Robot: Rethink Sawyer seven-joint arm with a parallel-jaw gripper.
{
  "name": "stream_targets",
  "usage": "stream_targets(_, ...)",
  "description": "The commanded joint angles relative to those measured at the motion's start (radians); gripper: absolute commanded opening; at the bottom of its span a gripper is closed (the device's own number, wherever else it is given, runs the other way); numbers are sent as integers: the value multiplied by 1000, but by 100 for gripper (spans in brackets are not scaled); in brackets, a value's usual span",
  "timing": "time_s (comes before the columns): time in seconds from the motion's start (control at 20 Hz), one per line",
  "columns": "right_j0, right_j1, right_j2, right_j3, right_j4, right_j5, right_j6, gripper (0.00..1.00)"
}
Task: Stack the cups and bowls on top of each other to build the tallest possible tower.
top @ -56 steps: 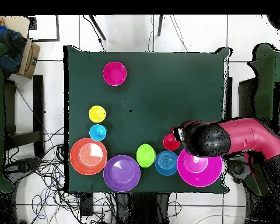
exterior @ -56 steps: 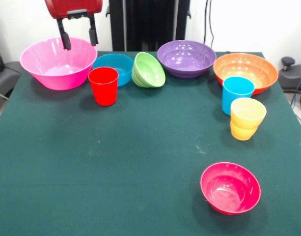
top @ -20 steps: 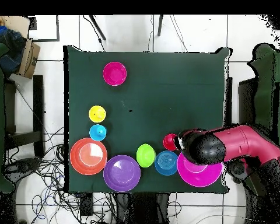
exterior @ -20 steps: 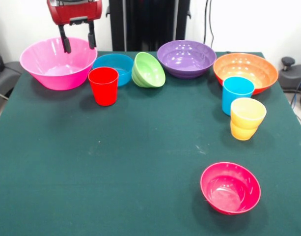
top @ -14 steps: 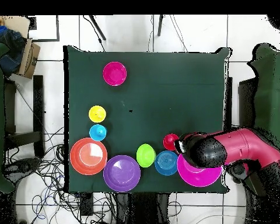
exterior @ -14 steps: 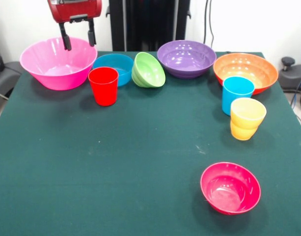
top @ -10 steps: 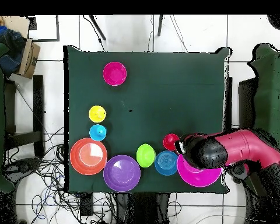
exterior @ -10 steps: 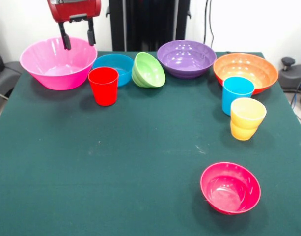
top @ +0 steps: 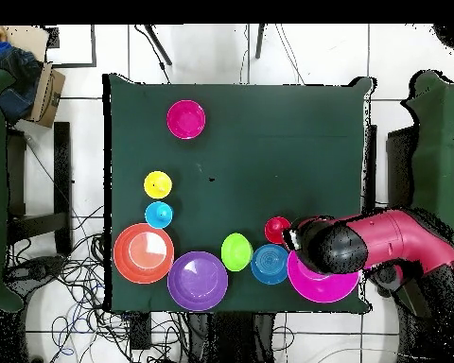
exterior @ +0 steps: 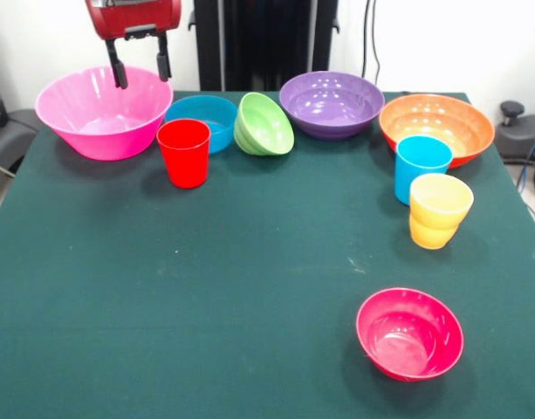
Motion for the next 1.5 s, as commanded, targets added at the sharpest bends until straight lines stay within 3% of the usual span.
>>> stream_targets(0.05, 38, 12, 17, 61, -86, 2, -295, 100)
stream_targets(0.8, 26, -25, 19, 146, -89, -59, -212, 100)
stream_targets(1.5, 28, -7, -5, 166, -129, -97, -169, 100)
